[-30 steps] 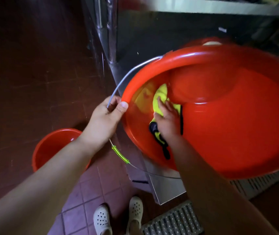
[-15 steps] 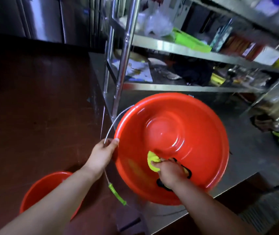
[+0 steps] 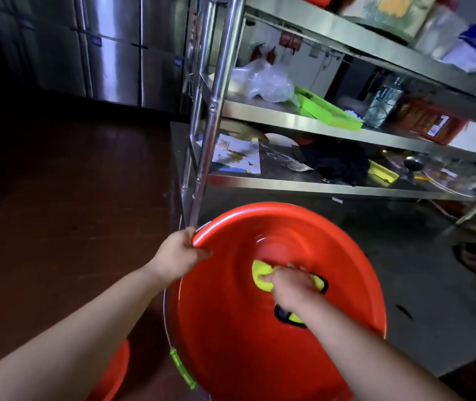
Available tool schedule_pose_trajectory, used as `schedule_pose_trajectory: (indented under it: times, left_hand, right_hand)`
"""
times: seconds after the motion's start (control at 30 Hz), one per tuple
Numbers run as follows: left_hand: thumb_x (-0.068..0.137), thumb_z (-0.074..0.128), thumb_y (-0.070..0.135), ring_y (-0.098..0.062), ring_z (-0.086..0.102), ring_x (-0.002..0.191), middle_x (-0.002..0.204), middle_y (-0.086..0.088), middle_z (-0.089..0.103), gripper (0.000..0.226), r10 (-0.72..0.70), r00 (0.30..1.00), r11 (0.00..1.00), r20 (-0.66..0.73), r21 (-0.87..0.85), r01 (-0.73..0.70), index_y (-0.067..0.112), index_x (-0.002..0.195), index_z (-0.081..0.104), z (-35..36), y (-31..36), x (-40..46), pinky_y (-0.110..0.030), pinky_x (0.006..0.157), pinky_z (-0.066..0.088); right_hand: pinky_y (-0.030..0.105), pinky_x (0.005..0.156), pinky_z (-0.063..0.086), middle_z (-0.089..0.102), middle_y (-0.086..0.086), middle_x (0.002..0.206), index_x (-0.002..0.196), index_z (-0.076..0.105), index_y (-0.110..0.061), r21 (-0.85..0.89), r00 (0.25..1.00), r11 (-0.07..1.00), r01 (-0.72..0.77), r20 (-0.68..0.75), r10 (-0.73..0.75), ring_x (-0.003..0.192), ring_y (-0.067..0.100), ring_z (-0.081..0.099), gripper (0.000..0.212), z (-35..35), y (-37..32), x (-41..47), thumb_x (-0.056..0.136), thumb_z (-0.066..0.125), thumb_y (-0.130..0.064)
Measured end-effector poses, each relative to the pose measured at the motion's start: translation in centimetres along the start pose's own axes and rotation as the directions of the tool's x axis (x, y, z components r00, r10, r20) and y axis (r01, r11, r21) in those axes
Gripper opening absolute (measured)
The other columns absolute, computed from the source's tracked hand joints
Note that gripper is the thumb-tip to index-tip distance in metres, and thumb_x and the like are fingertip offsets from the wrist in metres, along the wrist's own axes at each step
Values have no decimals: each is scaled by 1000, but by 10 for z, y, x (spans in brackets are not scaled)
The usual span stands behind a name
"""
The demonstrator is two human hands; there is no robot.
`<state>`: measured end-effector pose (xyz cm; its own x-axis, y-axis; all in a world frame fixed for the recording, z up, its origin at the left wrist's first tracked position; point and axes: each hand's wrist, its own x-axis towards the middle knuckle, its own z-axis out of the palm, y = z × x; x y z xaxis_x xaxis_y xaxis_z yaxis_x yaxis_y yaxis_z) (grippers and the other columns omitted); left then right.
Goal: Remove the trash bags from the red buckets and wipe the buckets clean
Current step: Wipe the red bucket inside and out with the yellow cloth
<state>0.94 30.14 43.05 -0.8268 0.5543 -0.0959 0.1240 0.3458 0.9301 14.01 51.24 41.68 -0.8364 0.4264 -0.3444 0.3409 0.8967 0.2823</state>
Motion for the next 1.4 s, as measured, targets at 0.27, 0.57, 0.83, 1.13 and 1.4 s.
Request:
schedule_pose_trajectory:
  times: [0.27, 0.57, 0.83, 1.13, 1.4]
  left_hand:
    - [68, 75, 17, -23, 60, 59, 69, -13, 64, 27, -171, 979, 967, -110, -208, 145, 2, 87, 64, 27, 12, 7, -34, 59, 50]
    - [55, 68, 15, -17, 62, 59, 68, -6, 66, 33, -245, 961, 938, -126, -282, 203, 8, 86, 64, 22, -10, 11, -31, 58, 51]
    - [59, 62, 14, -10, 59, 53, 64, -4, 63, 23, -188, 976, 963, -105, -217, 162, 11, 81, 60, 10, -22, 21, -32, 54, 51]
    - [75, 66, -3, -12, 60, 53, 66, -2, 64, 25, -198, 978, 962, -66, -203, 181, 21, 77, 59, 8, -23, 28, -14, 48, 47]
    - [74, 66, -5, -23, 65, 61, 73, -13, 68, 23, -206, 974, 951, -93, -253, 177, 17, 80, 63, 13, -30, 29, -31, 59, 54]
  right_hand:
    - [36, 93, 31, 35, -1, 142, 139, 34, -40, 19, 916, 974, -226, -335, 220, 122, 22, 35, 47, 24, 46, 83, 95, 37, -25]
    - [37, 76, 23, 52, 14, 133, 128, 57, -33, 90, 935, 990, -111, -328, 135, 104, 27, 34, 55, 80, -1, 121, 74, 55, -21]
    - [41, 61, 50, 66, 6, 114, 87, 75, -28, 11, 921, 977, 215, -335, -199, 94, 27, 43, 47, 124, -44, 101, 65, 34, -20]
    - [38, 60, 43, 64, 16, 116, 106, 72, -23, 63, 857, 987, -147, -490, 159, 84, 29, 41, 47, 68, 34, 98, 59, 71, -26]
    - [39, 49, 46, 52, 11, 101, 94, 73, -31, 93, 957, 995, -47, -280, 72, 74, 30, 41, 40, 112, -13, 78, 61, 55, -19]
